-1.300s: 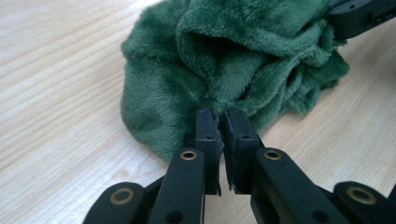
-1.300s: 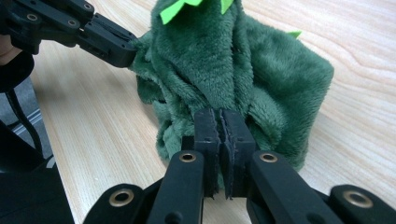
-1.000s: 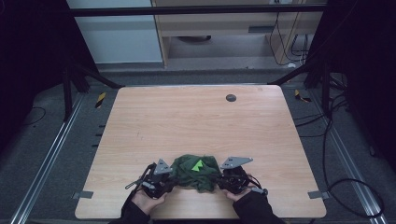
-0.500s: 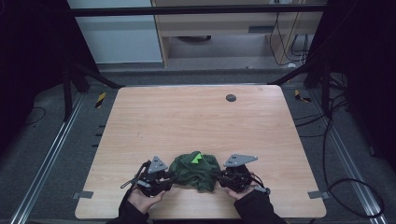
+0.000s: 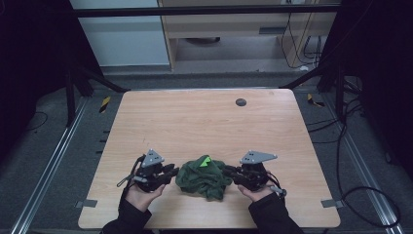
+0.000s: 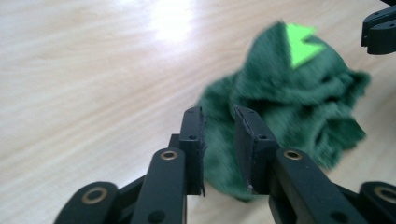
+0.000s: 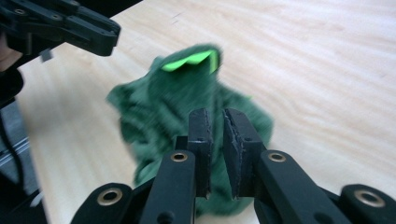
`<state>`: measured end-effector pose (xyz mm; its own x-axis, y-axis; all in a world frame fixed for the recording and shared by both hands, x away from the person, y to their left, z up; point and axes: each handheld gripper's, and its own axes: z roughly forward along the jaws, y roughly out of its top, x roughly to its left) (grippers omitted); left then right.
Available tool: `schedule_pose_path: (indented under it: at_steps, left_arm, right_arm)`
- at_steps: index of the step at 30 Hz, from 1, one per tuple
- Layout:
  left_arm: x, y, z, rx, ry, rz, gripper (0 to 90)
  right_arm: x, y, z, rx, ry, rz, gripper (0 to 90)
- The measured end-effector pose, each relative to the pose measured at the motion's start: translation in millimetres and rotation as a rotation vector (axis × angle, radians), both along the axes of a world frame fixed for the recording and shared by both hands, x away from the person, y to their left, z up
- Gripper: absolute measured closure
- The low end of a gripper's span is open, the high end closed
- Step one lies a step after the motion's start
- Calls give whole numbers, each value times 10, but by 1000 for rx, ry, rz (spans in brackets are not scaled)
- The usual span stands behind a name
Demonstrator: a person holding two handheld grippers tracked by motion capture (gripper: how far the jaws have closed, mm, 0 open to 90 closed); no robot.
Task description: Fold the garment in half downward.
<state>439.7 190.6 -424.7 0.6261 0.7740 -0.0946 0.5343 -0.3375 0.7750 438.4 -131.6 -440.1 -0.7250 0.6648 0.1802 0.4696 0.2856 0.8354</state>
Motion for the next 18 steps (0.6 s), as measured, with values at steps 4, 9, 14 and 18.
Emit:
schedule_pose_path:
  at_steps: [4, 9, 14, 18]
  left_arm:
    - [120, -28, 26, -1, -11, 14, 782]
    - [306, -123, -6, 0, -20, 18, 848]
    - [405, -192, -88, -9, -14, 8, 885]
    - [475, -263, -180, -2, 9, -6, 895]
  right_arm:
    - [127, -2, 40, 4, -5, -28, 839]
    - [297, 16, 40, 7, -2, -50, 891]
    - [381, 67, -9, 0, 11, -49, 900]
    - [433, 127, -64, -1, 21, -48, 900]
